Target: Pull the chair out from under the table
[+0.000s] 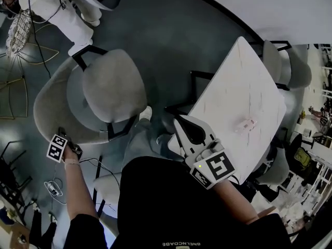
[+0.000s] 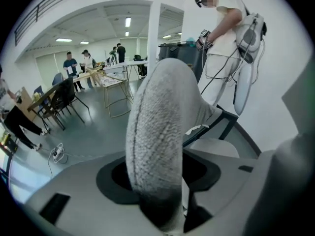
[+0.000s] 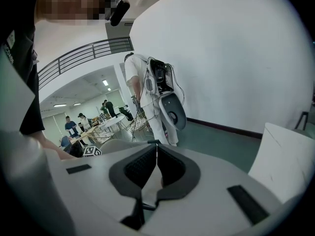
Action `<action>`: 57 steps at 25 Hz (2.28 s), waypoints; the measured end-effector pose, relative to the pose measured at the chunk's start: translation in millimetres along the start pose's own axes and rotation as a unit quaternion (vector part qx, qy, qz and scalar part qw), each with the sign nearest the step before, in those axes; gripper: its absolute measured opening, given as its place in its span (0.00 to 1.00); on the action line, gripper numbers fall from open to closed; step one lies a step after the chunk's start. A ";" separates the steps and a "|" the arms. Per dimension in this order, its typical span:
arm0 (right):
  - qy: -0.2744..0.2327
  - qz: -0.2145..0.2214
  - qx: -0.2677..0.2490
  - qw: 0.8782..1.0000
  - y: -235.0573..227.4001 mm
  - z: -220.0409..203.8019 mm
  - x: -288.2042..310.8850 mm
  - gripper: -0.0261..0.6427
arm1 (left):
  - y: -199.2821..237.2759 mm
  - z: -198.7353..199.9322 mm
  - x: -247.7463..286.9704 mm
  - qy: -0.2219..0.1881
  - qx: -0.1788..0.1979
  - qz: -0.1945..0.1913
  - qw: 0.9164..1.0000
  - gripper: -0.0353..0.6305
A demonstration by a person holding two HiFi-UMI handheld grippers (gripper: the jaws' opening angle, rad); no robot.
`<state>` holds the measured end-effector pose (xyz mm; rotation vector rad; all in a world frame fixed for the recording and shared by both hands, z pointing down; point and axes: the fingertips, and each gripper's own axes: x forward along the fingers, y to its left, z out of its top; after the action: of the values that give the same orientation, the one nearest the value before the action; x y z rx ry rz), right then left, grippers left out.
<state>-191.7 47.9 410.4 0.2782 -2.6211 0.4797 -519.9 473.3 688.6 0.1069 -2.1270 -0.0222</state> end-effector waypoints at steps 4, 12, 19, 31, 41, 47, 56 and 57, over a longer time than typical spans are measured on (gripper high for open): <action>-0.006 -0.007 0.002 1.000 -3.2 0.7 -5.8 0.06 | -11.3 11.7 -13.6 -0.034 0.038 0.017 0.999 0.38; -0.029 -0.031 0.008 0.999 -11.8 5.8 -25.2 0.06 | -7.6 48.0 -52.1 -0.110 0.030 0.096 0.989 0.41; -0.052 -0.053 0.012 0.997 -21.1 13.7 -42.4 0.06 | -26.5 77.1 -79.5 -0.177 0.071 0.132 0.973 0.41; -0.098 -0.137 0.029 0.985 -50.6 20.0 -92.8 0.06 | -270.0 49.2 -101.0 -0.183 0.218 -0.141 0.948 0.29; -0.149 -0.238 0.060 0.958 -85.6 6.4 -183.1 0.06 | -483.2 -62.6 -249.3 -0.142 0.306 -0.471 0.815 0.06; -0.181 -0.296 0.075 0.935 -98.3 -6.7 -246.8 0.06 | -552.9 -146.5 -363.5 -0.081 0.342 -0.622 0.700 0.06; -0.227 -0.387 0.106 0.887 -119.5 -36.6 -350.0 0.06 | -588.2 -250.1 -501.7 -0.021 0.394 -0.733 0.554 0.06; -0.232 -0.396 0.110 0.882 -120.9 -40.7 -360.6 0.06 | -589.2 -261.1 -514.2 -0.010 0.396 -0.743 0.539 0.06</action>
<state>172.9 -7.2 308.7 1.6306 -2.5547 0.4427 12.0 -62.6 357.6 2.3803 -1.2304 -0.0539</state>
